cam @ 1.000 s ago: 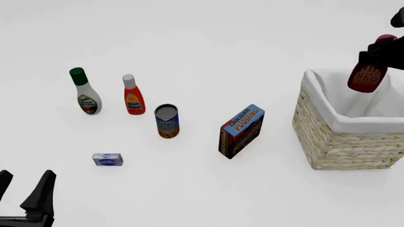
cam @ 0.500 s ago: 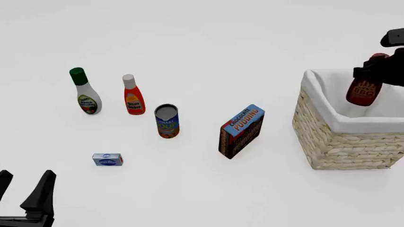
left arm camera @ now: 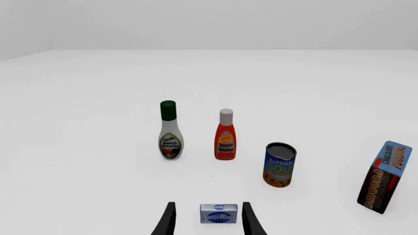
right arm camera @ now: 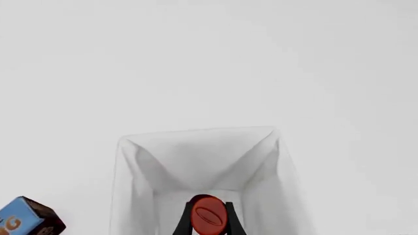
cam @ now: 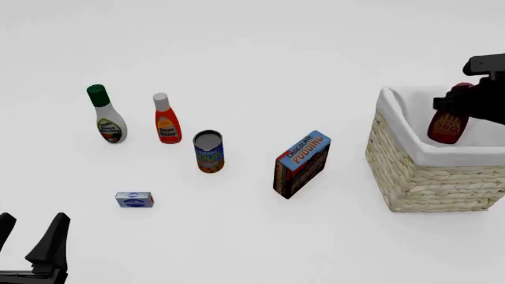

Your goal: Pick the bbq sauce and place it in the basket.

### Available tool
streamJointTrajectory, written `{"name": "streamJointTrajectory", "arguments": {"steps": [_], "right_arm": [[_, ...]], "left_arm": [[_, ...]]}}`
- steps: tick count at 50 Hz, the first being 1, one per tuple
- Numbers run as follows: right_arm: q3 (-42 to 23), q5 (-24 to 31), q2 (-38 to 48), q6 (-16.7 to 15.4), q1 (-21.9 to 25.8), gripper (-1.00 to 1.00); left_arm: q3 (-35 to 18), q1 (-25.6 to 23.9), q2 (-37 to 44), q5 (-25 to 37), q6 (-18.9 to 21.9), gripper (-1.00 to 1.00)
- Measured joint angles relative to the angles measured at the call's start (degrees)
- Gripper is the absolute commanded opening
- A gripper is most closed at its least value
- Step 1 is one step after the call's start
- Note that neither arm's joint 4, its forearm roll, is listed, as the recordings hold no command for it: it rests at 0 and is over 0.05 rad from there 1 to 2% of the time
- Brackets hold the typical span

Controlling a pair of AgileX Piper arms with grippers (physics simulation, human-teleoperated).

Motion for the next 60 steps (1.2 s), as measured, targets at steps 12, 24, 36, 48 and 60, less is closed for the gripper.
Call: {"name": "streamJointTrajectory", "arguments": {"steps": [12, 24, 36, 48, 60], "right_arm": [[0.52, -2.15, 2.78, -0.16, -0.22, -1.0], [0.92, -3.98, 5.35, -0.27, -0.11, -1.0], [1.49, -5.62, 7.7, -0.22, 0.02, -1.0], [1.78, -6.5, 9.11, 0.03, 0.1, 1.0], [1.42, -6.35, 9.02, 0.45, 0.38, 1.0]], "left_arm": [[0.0, 0.0, 0.0, 0.0, 0.0, 1.0], [0.0, 0.0, 0.0, 0.0, 0.0, 1.0], [0.0, 0.0, 0.0, 0.0, 0.0, 1.0], [0.0, 0.0, 0.0, 0.0, 0.0, 1.0], [0.0, 0.0, 0.0, 0.0, 0.0, 1.0]]}}
